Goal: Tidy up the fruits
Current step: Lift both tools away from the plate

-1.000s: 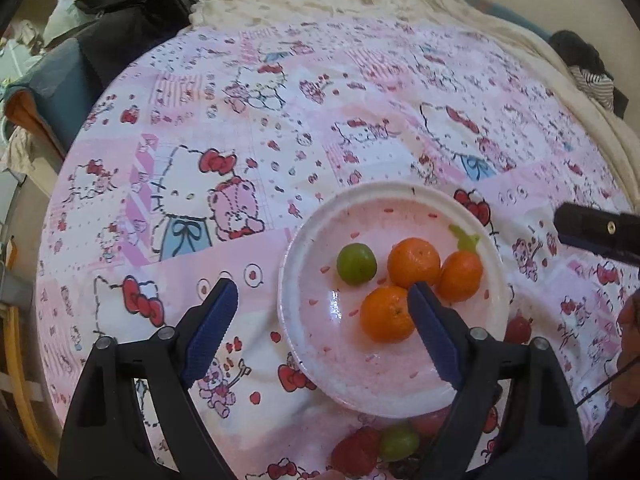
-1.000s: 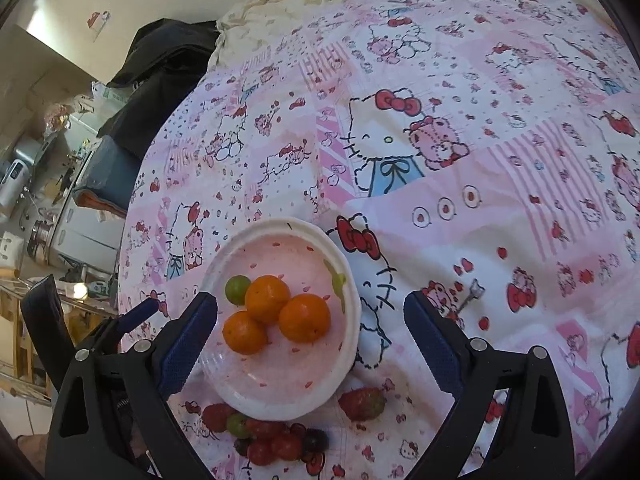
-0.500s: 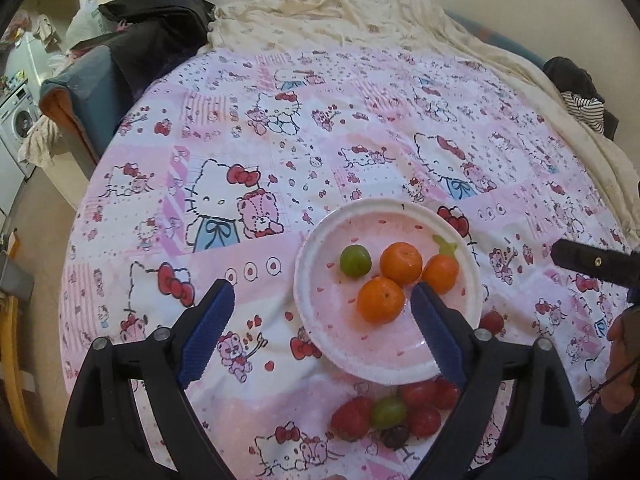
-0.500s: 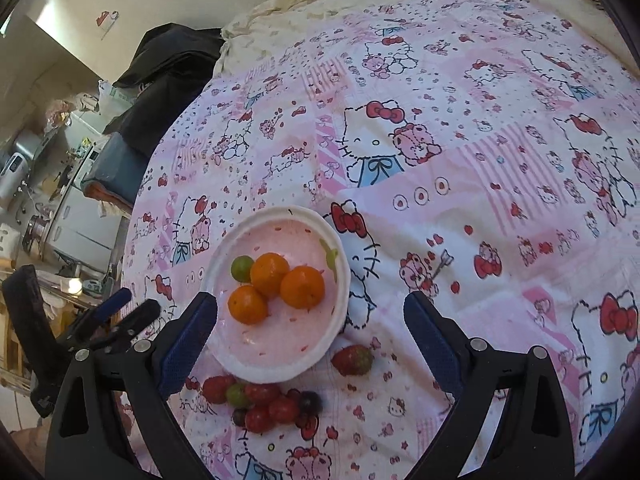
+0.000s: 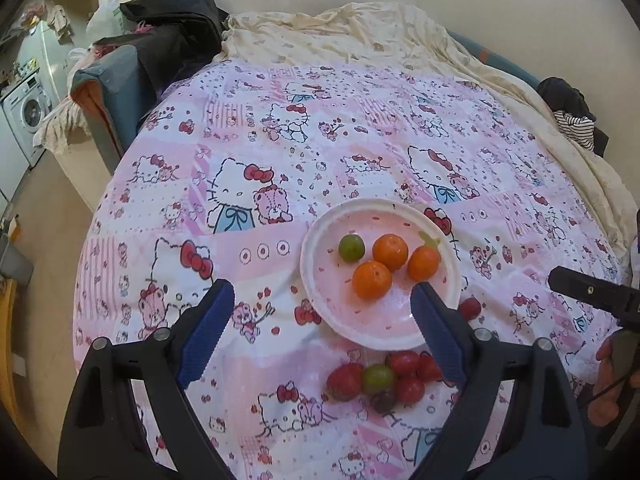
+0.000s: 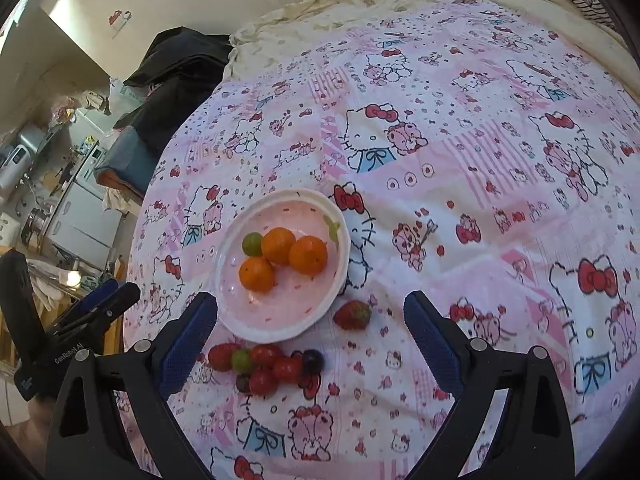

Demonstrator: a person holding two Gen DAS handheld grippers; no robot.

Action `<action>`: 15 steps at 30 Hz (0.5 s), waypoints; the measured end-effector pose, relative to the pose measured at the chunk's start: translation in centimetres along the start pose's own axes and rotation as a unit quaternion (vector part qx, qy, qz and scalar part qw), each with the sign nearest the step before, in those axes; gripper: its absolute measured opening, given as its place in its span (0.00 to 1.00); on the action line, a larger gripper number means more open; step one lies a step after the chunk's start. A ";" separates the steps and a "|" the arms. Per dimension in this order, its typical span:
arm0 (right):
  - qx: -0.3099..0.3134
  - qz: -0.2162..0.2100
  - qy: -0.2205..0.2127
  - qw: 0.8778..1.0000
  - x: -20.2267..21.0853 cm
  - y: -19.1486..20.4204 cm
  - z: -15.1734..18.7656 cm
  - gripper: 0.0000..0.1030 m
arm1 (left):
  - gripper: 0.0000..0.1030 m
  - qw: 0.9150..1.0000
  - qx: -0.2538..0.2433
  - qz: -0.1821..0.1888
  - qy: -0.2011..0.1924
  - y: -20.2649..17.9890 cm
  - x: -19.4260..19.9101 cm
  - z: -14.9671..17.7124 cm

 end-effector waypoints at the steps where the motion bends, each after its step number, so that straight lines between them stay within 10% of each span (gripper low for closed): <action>1: -0.001 0.000 0.000 1.000 0.2 0.0 0.3 0.94 | 0.85 1.000 0.001 -0.001 0.000 0.0 0.2 0.2; 15: 0.002 0.024 -0.007 1.000 1.6 -0.8 3.8 0.94 | 0.85 1.000 0.024 -0.012 0.007 0.7 2.5 3.6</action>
Point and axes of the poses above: each gripper's, at about its wrist camera, not at the fingertips, and x roughly against the way its jaws point, y to its left, z to its underside, the point moved 10 cm from there along -x, roughly the way its jaws point, and after that the axes turned 10 degrees about -x, right-handed, at the moved point
